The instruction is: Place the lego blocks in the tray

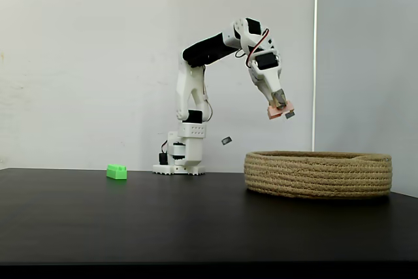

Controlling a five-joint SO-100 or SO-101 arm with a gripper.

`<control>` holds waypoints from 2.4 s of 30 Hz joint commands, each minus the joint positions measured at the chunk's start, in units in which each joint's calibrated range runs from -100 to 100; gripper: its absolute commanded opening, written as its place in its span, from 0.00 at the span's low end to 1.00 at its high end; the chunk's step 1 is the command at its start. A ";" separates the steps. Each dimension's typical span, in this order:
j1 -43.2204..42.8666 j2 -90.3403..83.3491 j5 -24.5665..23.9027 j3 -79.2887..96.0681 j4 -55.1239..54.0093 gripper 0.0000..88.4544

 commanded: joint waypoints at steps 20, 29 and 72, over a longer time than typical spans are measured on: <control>36.60 -17.48 14.11 32.52 -6.71 0.54; 53.25 -17.40 9.87 35.98 -0.54 0.61; 35.36 -25.31 0.59 20.93 10.62 0.00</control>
